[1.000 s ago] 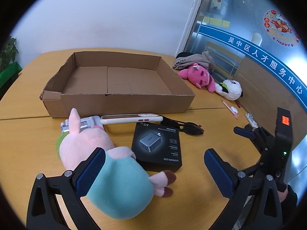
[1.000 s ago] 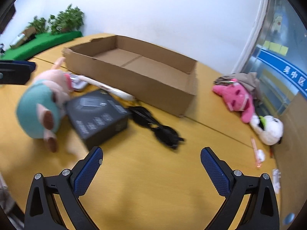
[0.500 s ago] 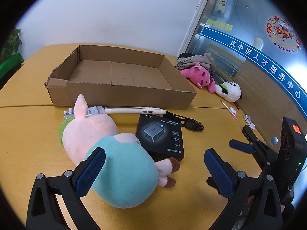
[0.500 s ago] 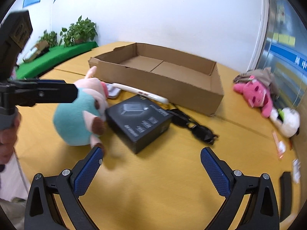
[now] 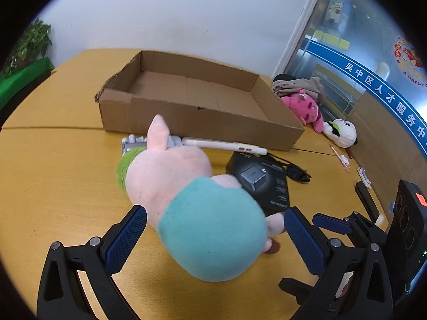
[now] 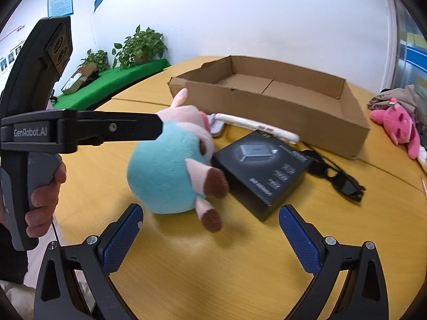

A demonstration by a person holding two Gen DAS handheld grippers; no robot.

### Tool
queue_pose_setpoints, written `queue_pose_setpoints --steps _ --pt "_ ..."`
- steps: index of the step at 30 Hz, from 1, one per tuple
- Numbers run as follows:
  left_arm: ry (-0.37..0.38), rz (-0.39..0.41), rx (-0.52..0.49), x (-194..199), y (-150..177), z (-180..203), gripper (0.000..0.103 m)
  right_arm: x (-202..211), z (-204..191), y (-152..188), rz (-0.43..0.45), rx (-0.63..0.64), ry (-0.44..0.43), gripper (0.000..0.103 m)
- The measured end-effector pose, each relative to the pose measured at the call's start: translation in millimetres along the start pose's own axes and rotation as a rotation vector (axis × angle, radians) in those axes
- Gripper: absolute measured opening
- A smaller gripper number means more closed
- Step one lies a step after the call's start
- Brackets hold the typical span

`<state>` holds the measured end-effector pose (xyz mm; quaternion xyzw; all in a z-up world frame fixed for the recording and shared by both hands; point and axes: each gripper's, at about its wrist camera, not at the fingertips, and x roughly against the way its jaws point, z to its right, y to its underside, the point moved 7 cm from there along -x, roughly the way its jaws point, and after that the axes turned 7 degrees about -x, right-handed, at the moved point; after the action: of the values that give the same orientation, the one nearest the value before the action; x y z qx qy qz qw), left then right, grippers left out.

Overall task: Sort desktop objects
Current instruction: 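Close the left gripper on the pink-and-teal plush pig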

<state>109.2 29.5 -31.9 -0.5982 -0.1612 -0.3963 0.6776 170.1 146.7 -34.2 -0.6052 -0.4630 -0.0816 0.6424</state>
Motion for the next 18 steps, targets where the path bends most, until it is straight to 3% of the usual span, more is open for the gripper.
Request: queue_pose_setpoints --steps 4,10,15,18 --pt "-0.054 -0.034 0.034 -11 14 -16 0.103 -15 -7 2 -0.024 0.001 -0.025 0.103" --pt "-0.009 0.007 0.046 -5 17 -22 0.103 -32 -13 -4 -0.041 0.026 -0.032 0.103" --pt "0.06 -0.024 0.11 -11 11 -31 0.101 -39 -25 -13 -0.036 0.075 -0.044 0.103" --pt "0.154 -0.054 0.195 -20 10 -40 0.09 -44 -33 -16 -0.047 0.086 -0.074 0.103"
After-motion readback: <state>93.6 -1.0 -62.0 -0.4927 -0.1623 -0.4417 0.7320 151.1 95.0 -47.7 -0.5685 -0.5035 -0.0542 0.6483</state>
